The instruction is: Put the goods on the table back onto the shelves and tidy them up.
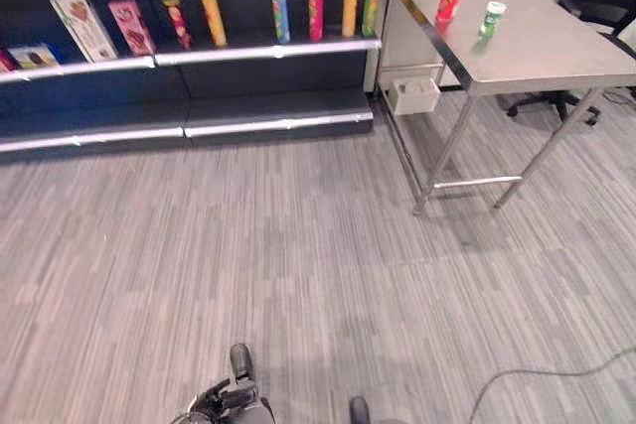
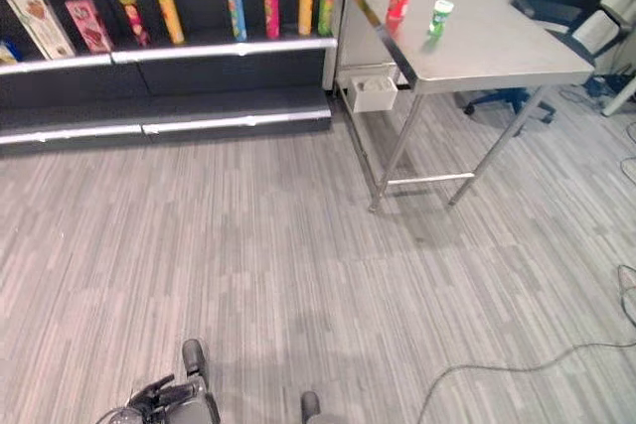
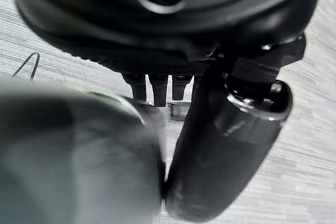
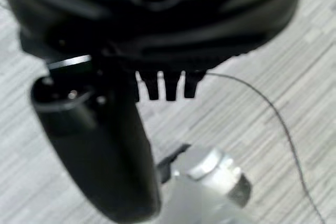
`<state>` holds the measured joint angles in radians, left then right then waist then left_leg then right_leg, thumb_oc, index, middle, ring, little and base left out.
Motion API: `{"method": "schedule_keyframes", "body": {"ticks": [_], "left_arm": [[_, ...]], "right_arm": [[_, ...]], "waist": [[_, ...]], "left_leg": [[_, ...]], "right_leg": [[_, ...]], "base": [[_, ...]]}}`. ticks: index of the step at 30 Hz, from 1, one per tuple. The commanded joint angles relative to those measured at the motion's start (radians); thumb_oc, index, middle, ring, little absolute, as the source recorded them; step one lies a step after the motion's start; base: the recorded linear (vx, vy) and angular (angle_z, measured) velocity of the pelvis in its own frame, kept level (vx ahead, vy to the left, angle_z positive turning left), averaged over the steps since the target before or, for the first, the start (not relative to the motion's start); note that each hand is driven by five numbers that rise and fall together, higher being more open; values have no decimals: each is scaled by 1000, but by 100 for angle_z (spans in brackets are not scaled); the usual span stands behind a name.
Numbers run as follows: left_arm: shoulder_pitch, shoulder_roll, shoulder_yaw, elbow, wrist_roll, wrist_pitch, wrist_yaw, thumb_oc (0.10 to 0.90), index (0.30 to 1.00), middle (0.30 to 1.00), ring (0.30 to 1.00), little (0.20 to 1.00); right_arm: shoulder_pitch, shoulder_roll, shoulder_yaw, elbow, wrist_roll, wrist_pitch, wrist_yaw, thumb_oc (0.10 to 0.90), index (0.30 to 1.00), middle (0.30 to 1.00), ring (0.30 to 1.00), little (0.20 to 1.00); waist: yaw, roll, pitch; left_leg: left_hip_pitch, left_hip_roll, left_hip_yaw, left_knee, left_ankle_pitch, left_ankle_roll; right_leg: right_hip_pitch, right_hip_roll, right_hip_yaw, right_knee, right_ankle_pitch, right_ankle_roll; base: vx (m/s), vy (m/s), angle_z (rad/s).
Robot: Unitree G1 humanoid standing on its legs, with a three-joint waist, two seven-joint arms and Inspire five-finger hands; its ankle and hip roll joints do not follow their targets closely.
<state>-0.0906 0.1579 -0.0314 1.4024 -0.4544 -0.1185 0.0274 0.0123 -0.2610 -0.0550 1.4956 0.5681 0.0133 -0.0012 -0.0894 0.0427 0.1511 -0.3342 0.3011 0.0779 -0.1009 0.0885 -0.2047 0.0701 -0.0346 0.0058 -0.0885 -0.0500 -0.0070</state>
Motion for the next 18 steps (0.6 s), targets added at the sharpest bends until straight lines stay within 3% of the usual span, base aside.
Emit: {"method": "schedule_keyframes", "body": {"ticks": [1,4,6,7,8,10,11,12,13,14,15,16,17,18], "left_arm": [[94,6,-4,45,16,25,13,800,900,900,900,900],[83,11,-30,30,52,16,11,800,900,900,900,900],[58,13,-71,8,100,18,1,800,900,900,900,900],[57,13,-71,8,100,18,1,800,900,900,900,900],[32,17,-98,-3,122,20,2,800,900,900,900,900],[6,28,-112,-8,130,22,6,800,900,900,900,900],[-13,39,-116,-7,144,27,15,800,900,900,900,900],[-26,50,-123,-8,152,28,21,800,900,900,900,900],[-27,51,-122,-8,152,29,21,800,900,900,900,900],[-52,73,-139,-31,176,28,18,800,900,900,900,900],[-62,79,-144,-41,178,28,15,800,900,900,900,900],[-86,84,-164,-48,203,26,13,800,900,900,900,900],[-86,84,-164,-48,203,26,13,800,900,900,900,900],[-94,80,-186,-45,231,29,7,800,900,900,900,900]], "right_arm": [[23,6,-45,55,-56,14,-1,800,900,900,900,900],[26,6,-36,48,-77,15,13,800,900,900,900,900],[17,9,-17,28,-89,14,22,800,900,900,900,900],[17,9,-17,28,-89,14,22,800,900,900,900,900],[5,-5,-15,4,-84,8,15,800,900,900,900,900],[-14,-17,1,-15,-90,2,8,800,900,900,900,900],[-27,-18,16,-30,-99,-4,-1,800,900,900,900,900],[-36,-18,31,-50,-110,-9,-4,800,900,900,900,900],[-37,-17,32,-51,-111,-8,-5,800,900,900,900,900],[-57,-29,55,-96,-99,-20,-11,800,900,900,900,900],[-64,-34,54,-99,-97,-21,-17,800,900,900,900,900],[-74,-42,57,-92,-103,-24,-30,800,900,900,900,900],[-75,-43,57,-92,-103,-24,-30,800,900,900,900,900],[-69,-43,60,-77,-114,-21,-29,800,900,900,900,900]], "waist": [[19,-10,-46],[10,-16,-74],[0,-21,-88],[3,-19,-90],[-5,-9,-85],[-24,7,-51],[-31,12,-30],[-48,11,-11],[-47,8,-10],[-105,33,30],[-124,31,42],[-156,15,59],[-157,16,61],[-176,9,56]], "left_leg": [[30,-70,98,47,161,67],[49,-135,135,85,138,88],[79,-193,179,75,119,110],[77,-189,181,75,119,110],[124,-252,214,45,93,144],[181,-303,224,26,57,184],[211,-322,241,21,32,202],[246,-331,236,19,-4,202],[246,-333,237,19,-5,203],[298,-300,257,14,-25,201],[312,-297,260,14,-38,198],[355,-310,288,14,-97,193],[358,-309,286,14,-98,193],[400,-324,285,14,-160,184]], "right_leg": [[163,-93,84,79,-117,116],[162,-181,79,102,-79,150],[122,-234,100,173,31,164],[119,-232,103,172,33,163],[61,-275,125,307,159,153],[-37,-313,128,474,267,112],[-75,-343,96,519,303,98],[-127,-354,89,590,303,105],[-130,-356,92,596,300,106],[-274,-183,53,603,116,75],[-294,-134,39,578,75,88],[-355,-66,-52,472,60,115],[-351,-66,-54,470,61,115],[-380,-49,-117,390,60,146]], "base": [[572,228,-55],[495,218,-54],[398,190,-46],[427,311,-28],[372,354,-14],[384,427,-19],[327,301,-17],[227,168,-3],[381,85,1],[334,12,-2],[521,-24,-39],[267,-56,-77],[425,-45,-104],[327,-52,-69]]}}
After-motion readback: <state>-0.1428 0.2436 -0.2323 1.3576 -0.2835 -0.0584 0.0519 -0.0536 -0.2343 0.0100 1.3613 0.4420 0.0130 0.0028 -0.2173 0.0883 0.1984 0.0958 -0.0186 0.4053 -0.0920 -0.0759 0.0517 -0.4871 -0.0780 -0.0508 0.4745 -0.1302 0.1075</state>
